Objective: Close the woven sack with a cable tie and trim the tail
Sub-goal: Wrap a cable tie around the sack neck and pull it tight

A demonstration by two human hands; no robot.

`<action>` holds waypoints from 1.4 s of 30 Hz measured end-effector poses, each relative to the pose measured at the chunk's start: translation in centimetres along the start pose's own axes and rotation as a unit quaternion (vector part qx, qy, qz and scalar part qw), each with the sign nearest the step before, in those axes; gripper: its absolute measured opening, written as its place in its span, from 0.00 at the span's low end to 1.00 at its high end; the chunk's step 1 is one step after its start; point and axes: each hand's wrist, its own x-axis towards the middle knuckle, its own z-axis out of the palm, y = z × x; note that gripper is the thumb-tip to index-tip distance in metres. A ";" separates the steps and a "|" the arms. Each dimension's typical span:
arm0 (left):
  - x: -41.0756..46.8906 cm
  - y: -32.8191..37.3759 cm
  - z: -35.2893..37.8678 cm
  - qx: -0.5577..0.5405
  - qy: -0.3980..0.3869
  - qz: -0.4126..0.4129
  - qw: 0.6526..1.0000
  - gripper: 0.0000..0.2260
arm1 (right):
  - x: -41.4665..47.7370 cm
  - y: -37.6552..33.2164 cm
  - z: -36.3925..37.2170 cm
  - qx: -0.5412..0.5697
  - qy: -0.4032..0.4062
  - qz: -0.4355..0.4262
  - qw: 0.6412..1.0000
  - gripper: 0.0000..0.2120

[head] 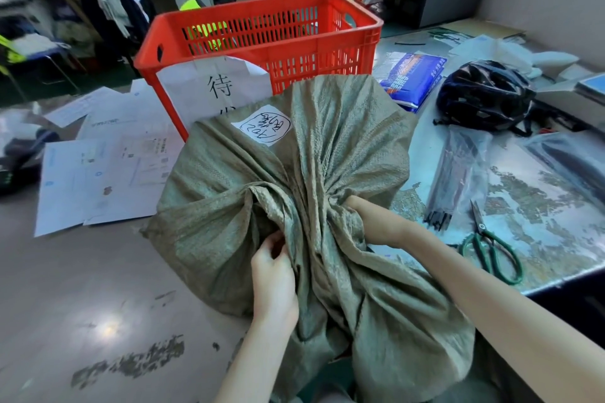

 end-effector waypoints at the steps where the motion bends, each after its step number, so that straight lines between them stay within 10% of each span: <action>1: 0.0 0.1 0.1 -0.001 -0.009 -0.006 1.000 0.07 | -0.1 -0.2 -0.1 -0.017 0.009 0.005 1.000 0.13; 7: 0.5 0.2 -0.4 0.018 -0.009 0.019 1.000 0.12 | -0.7 -0.3 -0.4 -0.064 0.028 0.025 0.997 0.13; 16: 1.1 2.1 -4.7 0.230 0.090 0.315 0.917 0.08 | -1.6 2.0 -4.5 -0.035 -0.023 0.022 0.999 0.19; 24: 1.8 4.9 -7.4 -0.012 0.054 0.269 0.962 0.09 | -3.4 4.2 -8.3 0.047 0.015 0.015 0.999 0.06; 30: 2.5 5.7 -6.8 -0.208 -0.020 0.156 0.965 0.09 | -3.4 5.5 -8.0 0.340 0.055 -0.026 0.939 0.09; 33: 3.1 5.2 -6.0 -0.205 -0.061 0.168 0.962 0.10 | -2.5 6.0 -6.1 0.440 0.054 -0.024 0.896 0.21; 42: 5.5 4.9 -3.2 -0.025 -0.016 0.302 0.953 0.08 | -0.9 3.5 -2.1 0.349 0.276 -0.024 0.895 0.03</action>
